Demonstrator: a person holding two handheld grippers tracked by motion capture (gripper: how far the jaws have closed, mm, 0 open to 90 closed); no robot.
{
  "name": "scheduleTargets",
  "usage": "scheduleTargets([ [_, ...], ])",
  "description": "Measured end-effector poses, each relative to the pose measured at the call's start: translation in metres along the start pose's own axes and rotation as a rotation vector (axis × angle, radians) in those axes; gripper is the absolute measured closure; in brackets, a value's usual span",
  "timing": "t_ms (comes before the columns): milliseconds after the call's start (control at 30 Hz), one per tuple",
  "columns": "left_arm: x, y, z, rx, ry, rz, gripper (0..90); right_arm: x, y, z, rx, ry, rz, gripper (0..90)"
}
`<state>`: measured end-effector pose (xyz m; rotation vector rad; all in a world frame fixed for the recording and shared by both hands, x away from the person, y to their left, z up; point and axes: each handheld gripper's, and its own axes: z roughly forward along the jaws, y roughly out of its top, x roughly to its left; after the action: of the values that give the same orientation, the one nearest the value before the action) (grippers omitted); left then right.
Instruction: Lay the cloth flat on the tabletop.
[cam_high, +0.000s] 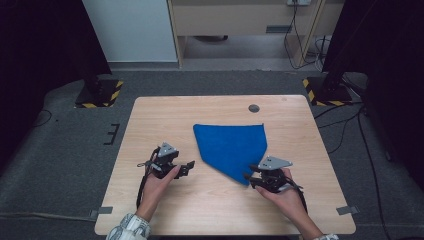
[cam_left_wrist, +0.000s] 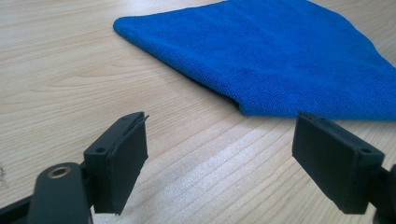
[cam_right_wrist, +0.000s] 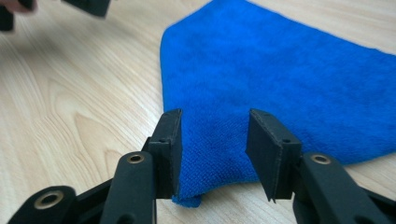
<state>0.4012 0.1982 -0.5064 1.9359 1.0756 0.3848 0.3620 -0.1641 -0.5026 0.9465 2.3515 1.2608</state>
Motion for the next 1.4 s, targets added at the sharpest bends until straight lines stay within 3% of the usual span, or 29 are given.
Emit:
scheduleTargets([
  [200, 0.000, -0.002, 0.002, 0.010, 0.005, 0.000, 17.9, 0.005, -0.001, 0.011, 0.035, -0.007, -0.034, 45.4],
  [333, 0.000, -0.002, 0.002, 0.007, 0.009, -0.001, 18.1, 0.007, -0.001, 0.019, 0.059, -0.002, -0.060, 44.3],
  [567, 0.001, -0.001, 0.000, -0.004, 0.012, -0.006, 18.8, 0.009, 0.002, 0.025, 0.078, -0.029, -0.080, 70.0],
  [700, 0.001, -0.001, 0.000, -0.009, 0.012, -0.006, 18.9, 0.010, 0.004, 0.026, 0.084, -0.021, -0.092, 82.1],
  [833, 0.001, 0.000, -0.001, -0.009, 0.011, -0.006, 19.4, 0.009, 0.010, 0.022, 0.060, -0.001, -0.073, 84.0],
  [1133, 0.004, 0.003, -0.008, -0.044, 0.004, -0.019, 22.6, 0.005, 0.048, 0.011, -0.038, 0.114, 0.058, 84.4],
  [1267, 0.005, 0.006, -0.013, -0.061, -0.016, -0.026, 25.6, 0.012, 0.061, 0.004, -0.050, 0.150, 0.070, 84.4],
  [1400, 0.003, 0.008, -0.014, -0.070, -0.047, -0.011, 28.2, 0.015, 0.065, -0.003, -0.051, 0.151, 0.054, 84.1],
])
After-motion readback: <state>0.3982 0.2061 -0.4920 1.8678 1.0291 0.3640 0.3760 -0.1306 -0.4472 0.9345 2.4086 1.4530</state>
